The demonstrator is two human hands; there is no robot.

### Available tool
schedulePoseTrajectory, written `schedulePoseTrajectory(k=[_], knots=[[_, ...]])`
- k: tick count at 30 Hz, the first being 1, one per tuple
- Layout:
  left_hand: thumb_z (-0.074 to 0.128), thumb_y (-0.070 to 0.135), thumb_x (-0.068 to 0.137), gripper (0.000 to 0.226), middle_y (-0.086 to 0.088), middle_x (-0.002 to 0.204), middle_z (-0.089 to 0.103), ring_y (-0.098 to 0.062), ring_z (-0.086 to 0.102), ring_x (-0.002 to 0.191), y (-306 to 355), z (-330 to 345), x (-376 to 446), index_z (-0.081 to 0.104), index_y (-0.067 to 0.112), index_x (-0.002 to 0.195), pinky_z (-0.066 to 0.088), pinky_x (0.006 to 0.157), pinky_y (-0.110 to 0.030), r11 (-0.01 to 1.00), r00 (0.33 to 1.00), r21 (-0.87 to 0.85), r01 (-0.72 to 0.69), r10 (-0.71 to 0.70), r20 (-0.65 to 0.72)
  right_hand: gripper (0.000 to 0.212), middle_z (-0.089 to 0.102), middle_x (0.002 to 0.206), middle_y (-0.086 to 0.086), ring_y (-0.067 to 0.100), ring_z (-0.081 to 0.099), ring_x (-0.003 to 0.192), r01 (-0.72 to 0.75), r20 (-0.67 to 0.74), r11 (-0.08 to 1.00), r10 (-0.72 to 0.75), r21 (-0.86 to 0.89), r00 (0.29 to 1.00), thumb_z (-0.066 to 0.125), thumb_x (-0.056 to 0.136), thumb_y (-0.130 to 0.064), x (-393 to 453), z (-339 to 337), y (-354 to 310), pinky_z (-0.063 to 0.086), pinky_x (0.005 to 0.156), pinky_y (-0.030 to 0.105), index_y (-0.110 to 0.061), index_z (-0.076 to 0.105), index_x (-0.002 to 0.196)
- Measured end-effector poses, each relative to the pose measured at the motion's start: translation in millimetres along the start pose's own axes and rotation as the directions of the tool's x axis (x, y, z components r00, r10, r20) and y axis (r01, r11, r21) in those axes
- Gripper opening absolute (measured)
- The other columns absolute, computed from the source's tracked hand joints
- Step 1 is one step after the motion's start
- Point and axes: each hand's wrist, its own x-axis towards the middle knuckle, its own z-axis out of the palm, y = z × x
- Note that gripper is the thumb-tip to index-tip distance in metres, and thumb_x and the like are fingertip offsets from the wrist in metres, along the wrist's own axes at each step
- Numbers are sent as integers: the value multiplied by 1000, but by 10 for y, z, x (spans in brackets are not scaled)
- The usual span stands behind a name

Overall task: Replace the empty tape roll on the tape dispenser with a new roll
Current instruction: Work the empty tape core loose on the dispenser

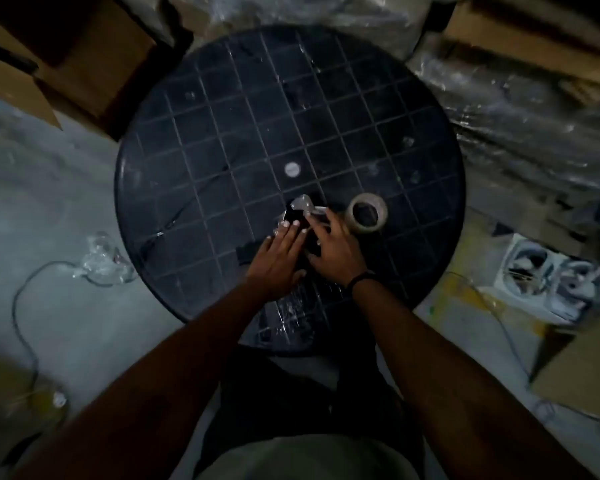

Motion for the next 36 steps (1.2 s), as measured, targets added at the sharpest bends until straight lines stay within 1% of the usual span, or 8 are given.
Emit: schedulePoseTrajectory(k=[8,14,18,24,27,29,31,36], knots=[[58,41,91,87,-10,169,18,-31,2,157,-29,106,-70,17,11,161,21,123,-52,998,1000,69,-5,6,-5,82,15,164,21,42,15,151,-53,79,997,49,53,996,67,81,-18,60,236,3,32,118,52,-22,33,155],[50,44,98,83,-10,170,11,-29,-6,157,-65,111,-229,9,12,162,17,125,-52,994,998,97,-46,43,36,75,38,149,16,36,35,138,-112,36,993,113,-42,993,69,80,-24,-58,328,-140,50,100,51,-21,38,149],[43,47,101,75,-10,168,18,-30,0,157,-146,151,-363,14,11,161,23,123,-52,985,995,143,-100,97,28,72,40,147,11,34,39,134,-91,10,988,93,-125,996,73,82,-28,-215,388,-171,52,96,45,-22,40,146],[35,45,106,64,-11,165,30,-25,14,156,57,222,-487,29,8,158,29,120,-48,999,997,29,-35,37,-68,78,39,150,12,36,37,138,-22,18,989,25,-143,1000,78,80,-26,-349,454,-79,50,101,46,-21,39,147],[32,39,107,64,-13,168,16,-27,9,157,110,183,-383,20,6,160,19,125,-48,1000,991,6,-31,31,-129,83,26,162,10,34,23,150,53,39,987,-48,-150,998,74,79,-33,-324,430,-74,37,114,53,-20,34,152],[29,38,108,63,-13,169,11,-26,5,157,113,147,-253,14,7,161,16,126,-49,999,991,-5,-41,40,-125,78,12,167,8,30,8,155,85,39,984,-80,-156,996,60,84,-39,-317,389,-80,23,120,59,-21,30,154],[28,41,108,64,-12,169,10,-25,5,157,78,88,-99,11,10,161,17,125,-50,1000,994,11,-15,16,-110,70,5,169,7,27,0,156,54,-19,988,-57,-147,998,46,91,-40,-321,342,-57,13,121,64,-22,28,156],[32,48,105,68,-19,169,0,-34,-4,157,-13,-54,232,11,14,161,10,123,-61,987,983,71,142,-132,-124,64,-6,169,7,26,-8,156,-36,-94,989,22,-146,995,40,100,-38,-268,239,31,2,118,68,-30,17,159]])
